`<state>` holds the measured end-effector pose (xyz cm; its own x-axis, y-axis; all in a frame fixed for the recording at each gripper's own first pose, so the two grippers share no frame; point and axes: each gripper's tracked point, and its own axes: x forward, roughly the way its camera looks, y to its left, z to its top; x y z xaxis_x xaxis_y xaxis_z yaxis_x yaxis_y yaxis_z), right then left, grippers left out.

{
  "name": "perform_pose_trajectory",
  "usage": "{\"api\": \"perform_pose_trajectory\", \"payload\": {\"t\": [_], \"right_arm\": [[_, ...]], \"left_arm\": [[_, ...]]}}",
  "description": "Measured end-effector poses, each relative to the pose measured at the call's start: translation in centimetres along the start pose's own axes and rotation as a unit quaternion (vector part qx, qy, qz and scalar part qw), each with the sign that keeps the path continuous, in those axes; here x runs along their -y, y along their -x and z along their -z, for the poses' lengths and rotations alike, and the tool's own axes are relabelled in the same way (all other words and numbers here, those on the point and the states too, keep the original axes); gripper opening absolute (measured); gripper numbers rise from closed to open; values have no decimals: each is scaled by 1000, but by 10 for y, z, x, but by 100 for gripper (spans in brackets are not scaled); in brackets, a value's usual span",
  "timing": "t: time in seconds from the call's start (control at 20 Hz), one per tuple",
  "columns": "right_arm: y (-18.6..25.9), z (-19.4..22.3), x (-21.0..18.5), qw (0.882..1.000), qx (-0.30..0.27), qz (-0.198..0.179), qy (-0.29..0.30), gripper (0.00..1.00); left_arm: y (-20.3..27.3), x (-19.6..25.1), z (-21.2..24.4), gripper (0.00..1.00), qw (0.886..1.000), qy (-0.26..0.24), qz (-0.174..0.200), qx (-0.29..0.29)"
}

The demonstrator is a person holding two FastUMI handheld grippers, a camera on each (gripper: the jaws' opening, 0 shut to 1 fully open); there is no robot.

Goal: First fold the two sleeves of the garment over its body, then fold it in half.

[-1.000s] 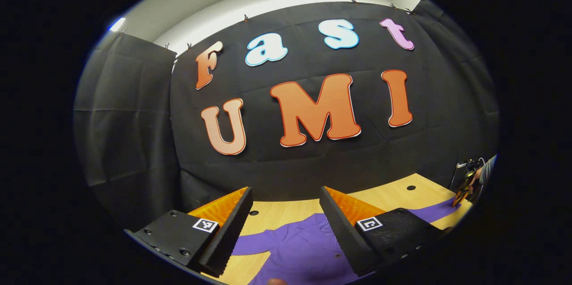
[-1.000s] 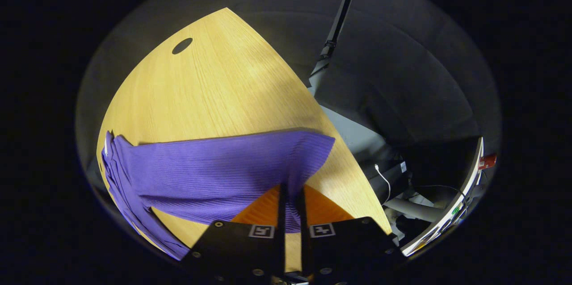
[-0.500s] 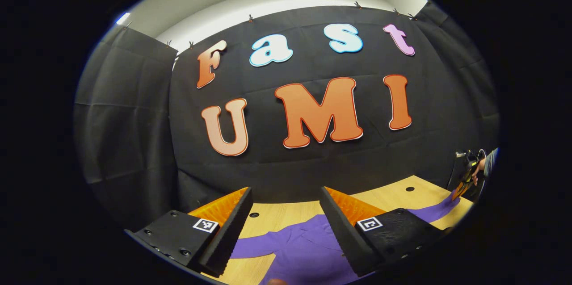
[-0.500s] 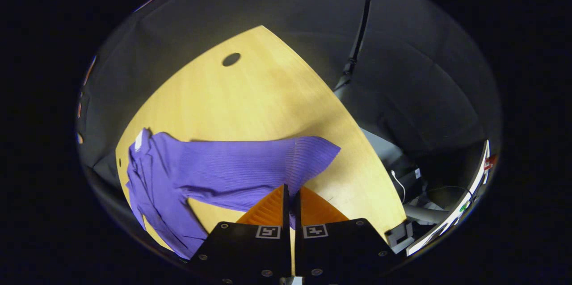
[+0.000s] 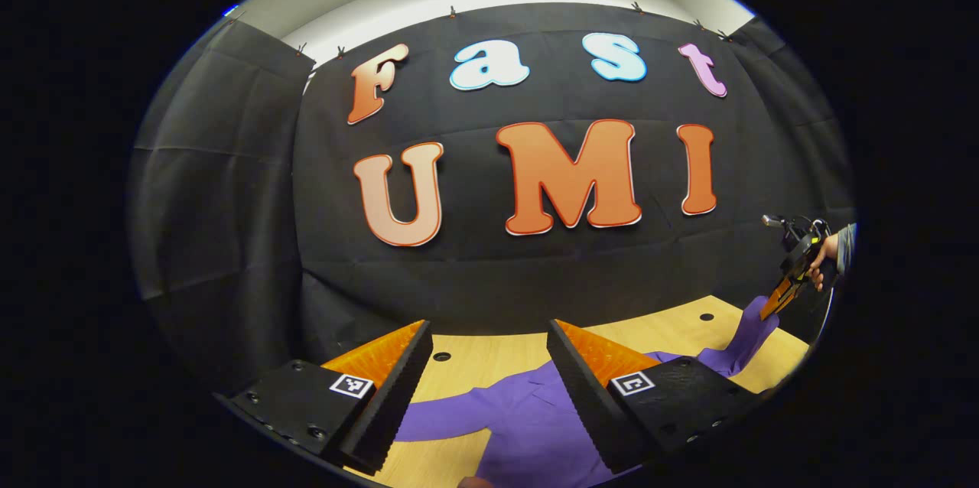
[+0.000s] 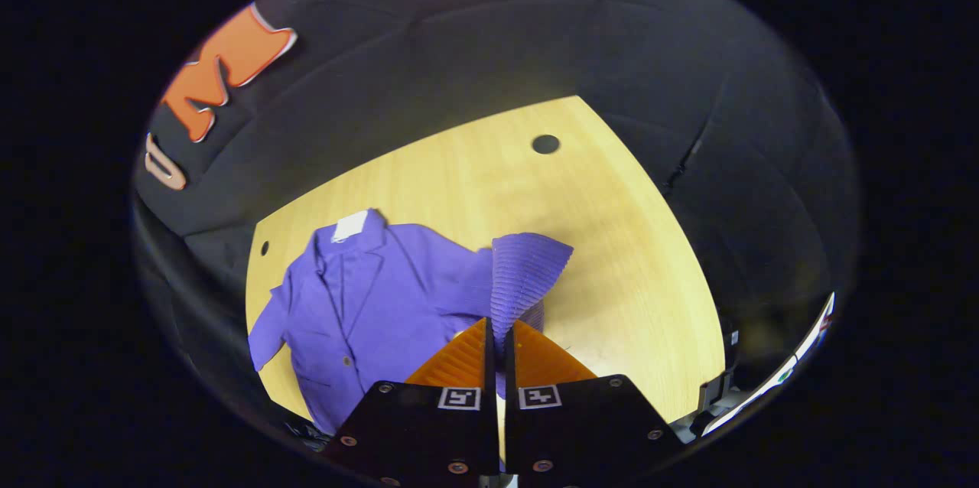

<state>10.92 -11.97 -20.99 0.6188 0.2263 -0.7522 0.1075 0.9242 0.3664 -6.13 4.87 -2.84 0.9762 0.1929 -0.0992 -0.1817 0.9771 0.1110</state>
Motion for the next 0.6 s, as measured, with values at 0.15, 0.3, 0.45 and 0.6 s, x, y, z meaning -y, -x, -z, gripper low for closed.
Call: {"api": "perform_pose_trajectory", "payload": {"t": [0.15,0.3,0.45,0.6], "right_arm": [[6,-6,-43,999,4,-14,33,4],[10,-11,-80,998,10,-24,59,4],[14,-15,-113,996,10,-37,79,4],[13,-14,-141,993,7,-42,107,4]], "left_arm": [[-3,-30,8,99,1000,8,-15,-5],[-5,-54,17,97,999,14,-30,-12],[-7,-75,21,97,999,15,-43,-14],[-5,-92,30,97,998,19,-55,-23]]}}
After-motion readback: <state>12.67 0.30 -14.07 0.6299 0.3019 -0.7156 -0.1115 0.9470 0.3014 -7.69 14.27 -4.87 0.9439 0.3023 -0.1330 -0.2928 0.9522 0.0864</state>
